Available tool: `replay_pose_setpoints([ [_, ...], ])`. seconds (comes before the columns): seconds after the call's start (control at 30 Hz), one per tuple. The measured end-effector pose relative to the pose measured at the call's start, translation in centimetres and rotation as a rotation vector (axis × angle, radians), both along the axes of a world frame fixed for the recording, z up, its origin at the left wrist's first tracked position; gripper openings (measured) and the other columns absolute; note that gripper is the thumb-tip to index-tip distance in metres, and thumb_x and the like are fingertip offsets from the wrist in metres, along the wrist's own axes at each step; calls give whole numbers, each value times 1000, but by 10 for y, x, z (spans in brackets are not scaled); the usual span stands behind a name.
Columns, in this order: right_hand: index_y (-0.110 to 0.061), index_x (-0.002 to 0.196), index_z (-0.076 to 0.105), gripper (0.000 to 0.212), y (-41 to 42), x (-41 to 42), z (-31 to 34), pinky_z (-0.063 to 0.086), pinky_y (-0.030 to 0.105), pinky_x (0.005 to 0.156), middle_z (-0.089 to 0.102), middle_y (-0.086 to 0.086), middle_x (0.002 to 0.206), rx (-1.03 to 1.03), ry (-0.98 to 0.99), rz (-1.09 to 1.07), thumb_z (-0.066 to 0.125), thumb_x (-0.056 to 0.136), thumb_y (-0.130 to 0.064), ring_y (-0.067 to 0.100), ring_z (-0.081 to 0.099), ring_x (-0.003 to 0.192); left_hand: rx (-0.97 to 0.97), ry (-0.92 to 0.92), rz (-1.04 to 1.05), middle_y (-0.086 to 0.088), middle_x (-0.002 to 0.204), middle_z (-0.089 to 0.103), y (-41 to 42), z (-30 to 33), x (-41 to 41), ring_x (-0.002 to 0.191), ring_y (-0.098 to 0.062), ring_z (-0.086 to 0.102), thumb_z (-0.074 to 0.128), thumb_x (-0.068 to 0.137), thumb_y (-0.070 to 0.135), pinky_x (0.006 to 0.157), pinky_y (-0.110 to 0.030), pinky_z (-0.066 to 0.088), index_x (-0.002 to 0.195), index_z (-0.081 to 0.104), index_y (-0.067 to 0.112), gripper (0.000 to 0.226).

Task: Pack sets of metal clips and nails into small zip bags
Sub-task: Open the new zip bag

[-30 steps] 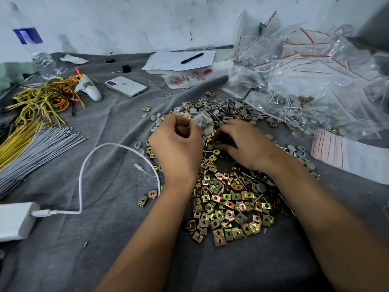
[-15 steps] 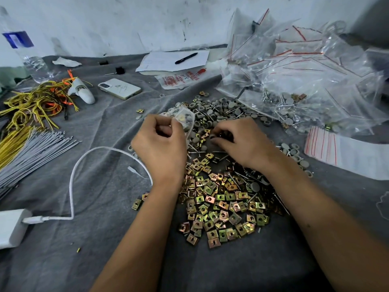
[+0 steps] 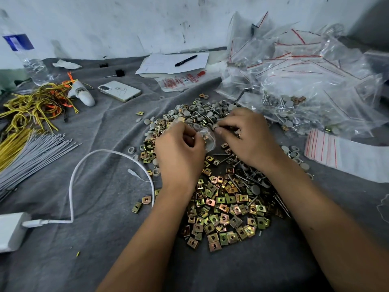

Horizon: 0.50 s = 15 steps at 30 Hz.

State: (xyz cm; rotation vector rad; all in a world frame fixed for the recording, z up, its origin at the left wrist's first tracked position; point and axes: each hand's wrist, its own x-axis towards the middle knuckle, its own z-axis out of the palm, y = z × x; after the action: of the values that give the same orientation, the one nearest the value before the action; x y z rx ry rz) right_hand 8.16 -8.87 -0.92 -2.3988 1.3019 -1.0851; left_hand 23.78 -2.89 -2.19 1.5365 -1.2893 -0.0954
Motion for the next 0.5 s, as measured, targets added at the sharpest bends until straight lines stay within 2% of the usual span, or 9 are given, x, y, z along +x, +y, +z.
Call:
replay_pose_setpoints([
  [0.07, -11, 101, 80, 18, 4, 1, 3, 53, 36, 74, 69, 4, 90, -50, -42, 59, 82, 86, -22, 19, 62, 83, -10, -9, -9, 4, 64, 64, 0, 0, -2, 57, -13, 59, 74, 86, 11, 55, -35, 51, 75, 68, 14, 13],
  [0.17, -13, 96, 81, 20, 7, 4, 4, 47, 27, 68, 69, 3, 88, -51, 34, 107, 88, 79, -22, 17, 62, 79, -36, 0, -1, 5, 65, 64, 0, 1, -3, 57, -10, 59, 73, 86, 10, 55, -33, 50, 75, 69, 13, 12],
  [0.23, -15, 95, 81, 22, 7, 4, 4, 39, 12, 65, 69, -1, 85, -41, 62, 110, 90, 76, -23, 9, 59, 74, -44, 32, 9, 5, 65, 64, 0, 1, -3, 58, -9, 59, 72, 86, 9, 56, -32, 50, 76, 68, 13, 12],
  [0.3, -14, 94, 81, 21, 6, 3, 3, 36, 5, 63, 67, -6, 82, -26, 6, 104, 90, 76, -21, -2, 54, 67, -37, 66, 15, 8, 64, 64, 0, 1, -2, 58, -8, 59, 72, 87, 10, 56, -28, 49, 76, 68, 14, 13],
  [0.4, -13, 93, 80, 16, 6, 2, 4, 43, 8, 65, 69, -8, 82, -35, -98, 57, 87, 80, -19, -4, 58, 69, -22, 127, 33, 10, 62, 63, -1, 2, -1, 59, -9, 60, 72, 88, 10, 51, -18, 43, 75, 68, 15, 14],
  [0.5, -15, 96, 79, 12, 6, 1, 4, 55, 23, 75, 74, -5, 89, -35, -143, 3, 82, 86, -19, 6, 66, 80, -15, 186, 65, 10, 61, 62, -2, 3, 2, 56, -6, 57, 72, 87, 11, 51, -13, 39, 74, 68, 17, 15],
])
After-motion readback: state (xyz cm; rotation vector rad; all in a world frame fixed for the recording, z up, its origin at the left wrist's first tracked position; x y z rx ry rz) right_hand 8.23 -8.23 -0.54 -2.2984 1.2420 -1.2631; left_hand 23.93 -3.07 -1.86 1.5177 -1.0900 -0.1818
